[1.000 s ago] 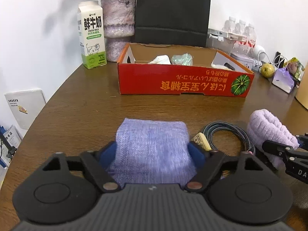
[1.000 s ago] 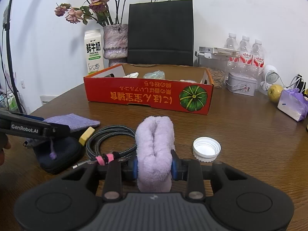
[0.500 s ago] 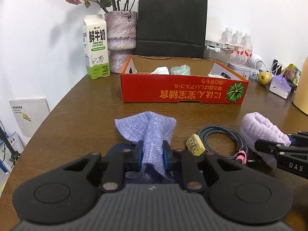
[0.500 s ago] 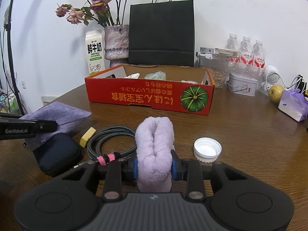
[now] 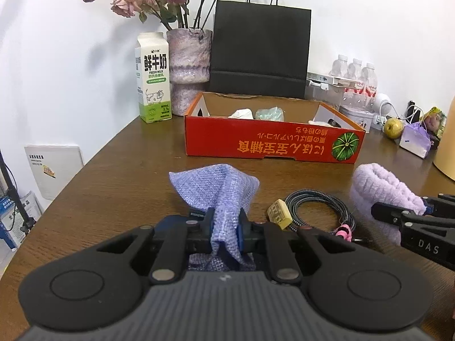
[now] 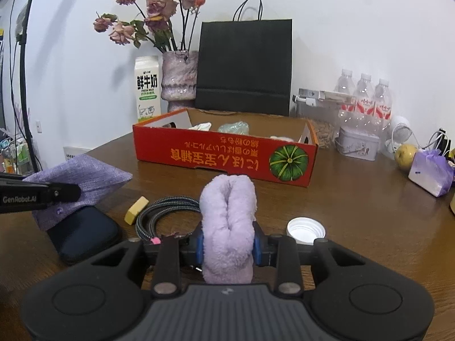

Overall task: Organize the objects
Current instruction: 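Lift the fuzzy sleeve with the right tool while the left tool lifts the purple pouch, then carry the fuzzy sleeve and purple pouch over the red box with both tools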

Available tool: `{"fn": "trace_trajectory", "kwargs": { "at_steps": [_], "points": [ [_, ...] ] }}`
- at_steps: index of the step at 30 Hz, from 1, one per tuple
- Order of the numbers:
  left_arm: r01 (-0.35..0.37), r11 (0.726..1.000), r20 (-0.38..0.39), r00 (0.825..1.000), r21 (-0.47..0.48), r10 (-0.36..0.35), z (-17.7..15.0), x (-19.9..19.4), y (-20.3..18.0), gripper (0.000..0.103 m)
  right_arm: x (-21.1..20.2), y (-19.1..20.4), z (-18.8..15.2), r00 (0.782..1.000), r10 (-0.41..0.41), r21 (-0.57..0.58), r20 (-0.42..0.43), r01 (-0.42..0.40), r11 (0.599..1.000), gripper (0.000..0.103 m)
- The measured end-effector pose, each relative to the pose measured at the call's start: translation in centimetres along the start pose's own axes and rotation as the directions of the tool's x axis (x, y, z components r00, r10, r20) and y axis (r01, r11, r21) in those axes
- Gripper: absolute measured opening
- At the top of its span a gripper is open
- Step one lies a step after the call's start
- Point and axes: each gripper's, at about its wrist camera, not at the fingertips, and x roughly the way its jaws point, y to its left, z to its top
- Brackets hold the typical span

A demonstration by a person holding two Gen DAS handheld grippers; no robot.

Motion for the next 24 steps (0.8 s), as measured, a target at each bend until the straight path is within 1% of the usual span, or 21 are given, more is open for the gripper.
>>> {"fn": "trace_trajectory", "kwargs": {
  "at_steps": [5, 10, 18, 24],
  "points": [
    [0.011, 1.000, 0.020, 1.000, 0.013, -0.011, 0.5, -0.9, -0.8, 0.014, -1.2, -0.1, 0.6, 0.999, 0.004, 0.011, 0.039, -0.005, 1.000, 0.029],
    [0.007, 0.999, 0.038, 0.999, 0.032, -0.009, 1.7, -1.3, -1.9, 0.014, -1.9, -0.4, 1.8, 0.998, 0.007, 0.015, 0.067, -0.008, 1.000, 0.029],
    [0.025, 0.999, 0.071, 0.997, 0.037, -0.028, 4.3, -1.1, -3.1, 0.014, -1.8, -0.8, 4.3, 0.995, 0.006, 0.017, 0.096, -0.008, 1.000, 0.029],
    [0.023, 0.999, 0.083, 0.996, 0.038, -0.026, 6.5, 0.0, -4.2, 0.014, -0.9, -0.7, 6.1, 0.994, 0.008, 0.020, 0.110, -0.010, 1.000, 0.029]
  ]
}}
